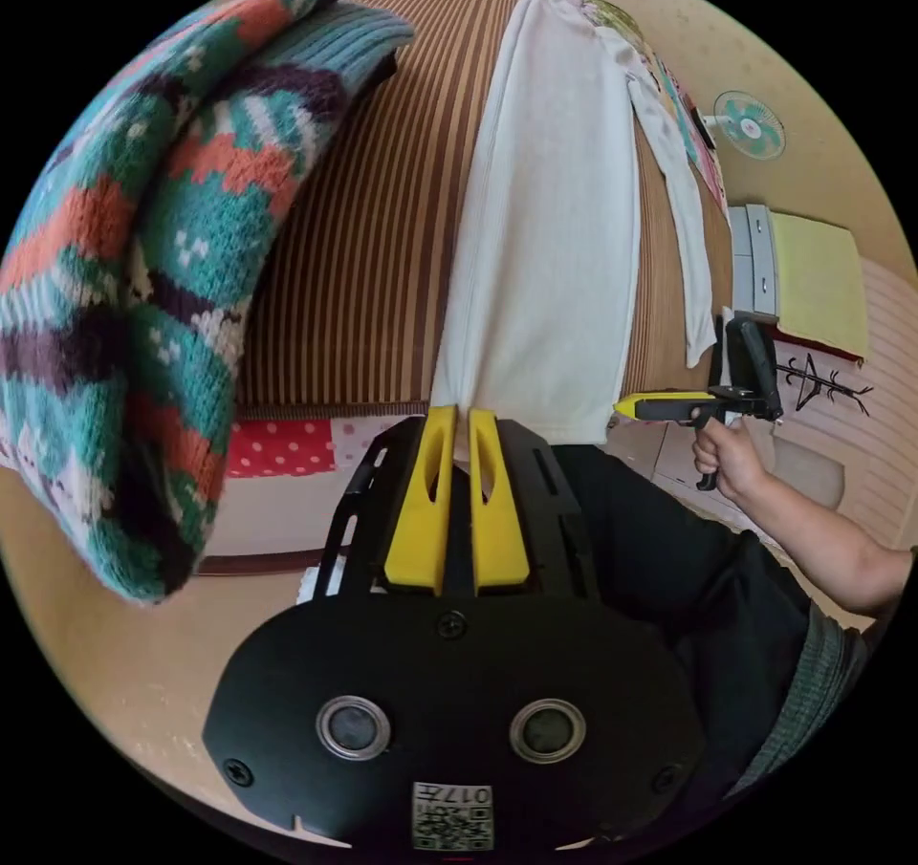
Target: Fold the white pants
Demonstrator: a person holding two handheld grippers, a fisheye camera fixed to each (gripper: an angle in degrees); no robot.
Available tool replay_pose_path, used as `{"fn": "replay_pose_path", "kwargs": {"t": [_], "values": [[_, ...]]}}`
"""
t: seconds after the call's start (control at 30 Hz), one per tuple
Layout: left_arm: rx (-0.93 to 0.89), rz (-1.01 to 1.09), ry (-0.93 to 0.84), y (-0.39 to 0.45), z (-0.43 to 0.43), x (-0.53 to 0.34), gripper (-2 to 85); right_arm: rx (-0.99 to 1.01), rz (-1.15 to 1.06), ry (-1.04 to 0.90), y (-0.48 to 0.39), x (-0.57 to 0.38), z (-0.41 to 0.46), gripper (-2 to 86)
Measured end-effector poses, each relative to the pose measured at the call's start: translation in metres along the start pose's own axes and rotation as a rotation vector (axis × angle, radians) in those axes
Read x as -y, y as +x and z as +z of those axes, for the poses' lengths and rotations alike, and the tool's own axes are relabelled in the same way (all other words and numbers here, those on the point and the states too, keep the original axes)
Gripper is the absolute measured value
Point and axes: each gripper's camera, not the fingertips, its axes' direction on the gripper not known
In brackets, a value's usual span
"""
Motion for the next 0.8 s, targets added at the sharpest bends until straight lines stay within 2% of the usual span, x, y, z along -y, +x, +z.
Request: {"fn": "replay_pose_path", "kwargs": {"t": [0.07,0.17,0.3,0.43,0.53,0.67,0.8], "values": [[0.026,0.044,-0.012,0.014,-0.005,-0.018,2.9,-0.054,-0.056,-0.091,-0.003,-0.006,0.004,3.4],[0.124,0.01,-0.037,0.016,-0.02,-0.033,3.7,-0.154,-0.06,-0.038,0.013,-0.026,-0.029,7.3],[0.041,-0.044,-0.029,-0.01,-0.043,-0.05,4.4,-0.251,0.188,0.185,0.09,-0.057,-0.122,10.4],[0.146,0.047,-0.085,-0.012,-0.068,-0.056,4.6,-0.377,0.432,0.341,0.164,-0.084,-0.198,13.7],[0.215,0.161,-0.092,0.008,-0.083,-0.057,4.5,-0.347,0.521,0.334,0.197,-0.087,-0.21,13.6],[0.169,0.205,-0.117,0.027,-0.085,-0.056,3.7,-0.238,0.657,0.303,0.22,-0.093,-0.187,9.2],[0.117,0.224,-0.113,0.046,-0.082,-0.056,1.4,-0.284,0.608,0.339,0.185,-0.113,-0.156,4.9]]}}
